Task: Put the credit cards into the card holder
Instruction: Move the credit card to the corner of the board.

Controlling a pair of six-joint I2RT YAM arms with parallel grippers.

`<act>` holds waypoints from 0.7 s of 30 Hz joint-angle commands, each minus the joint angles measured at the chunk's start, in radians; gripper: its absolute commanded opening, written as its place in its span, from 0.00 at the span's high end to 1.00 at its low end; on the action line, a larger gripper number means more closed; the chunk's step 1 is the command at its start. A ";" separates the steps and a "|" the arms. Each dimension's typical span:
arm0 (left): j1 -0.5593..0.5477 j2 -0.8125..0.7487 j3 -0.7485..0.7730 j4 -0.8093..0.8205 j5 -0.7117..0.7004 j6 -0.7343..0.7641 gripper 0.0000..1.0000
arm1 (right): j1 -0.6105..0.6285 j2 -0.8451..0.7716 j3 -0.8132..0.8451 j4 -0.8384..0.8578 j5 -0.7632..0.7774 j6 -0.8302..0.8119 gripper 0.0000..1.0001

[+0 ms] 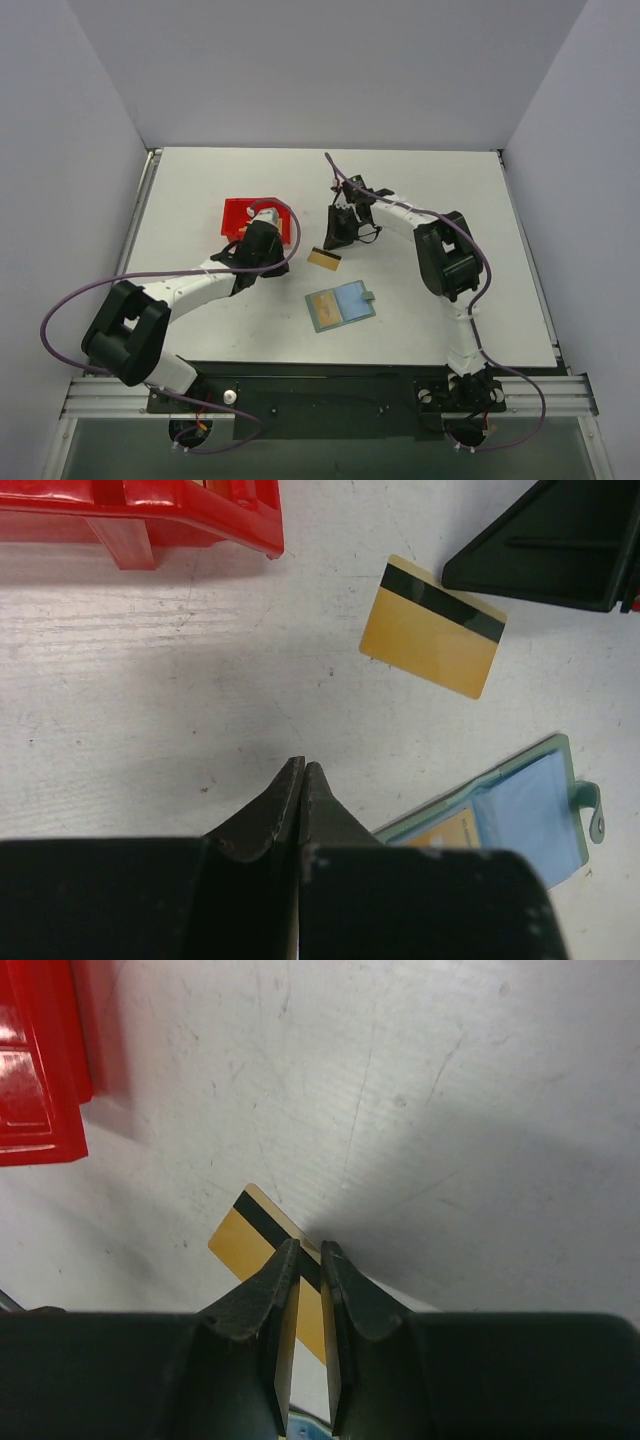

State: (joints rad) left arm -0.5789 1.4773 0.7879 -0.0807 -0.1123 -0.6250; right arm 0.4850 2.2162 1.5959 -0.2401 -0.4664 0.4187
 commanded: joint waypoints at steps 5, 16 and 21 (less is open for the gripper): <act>0.007 -0.021 -0.038 0.055 0.013 -0.021 0.95 | 0.061 -0.042 -0.163 -0.079 0.078 0.009 0.88; 0.007 -0.048 -0.116 0.065 0.000 -0.044 0.95 | 0.113 -0.055 -0.238 0.018 0.034 0.049 0.87; 0.007 -0.045 -0.153 0.131 0.019 -0.062 0.95 | 0.150 -0.059 -0.244 0.021 0.032 0.055 0.87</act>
State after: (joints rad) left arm -0.5789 1.4567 0.6529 -0.0231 -0.1032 -0.6632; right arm 0.5873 2.1155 1.4071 -0.1234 -0.4808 0.4816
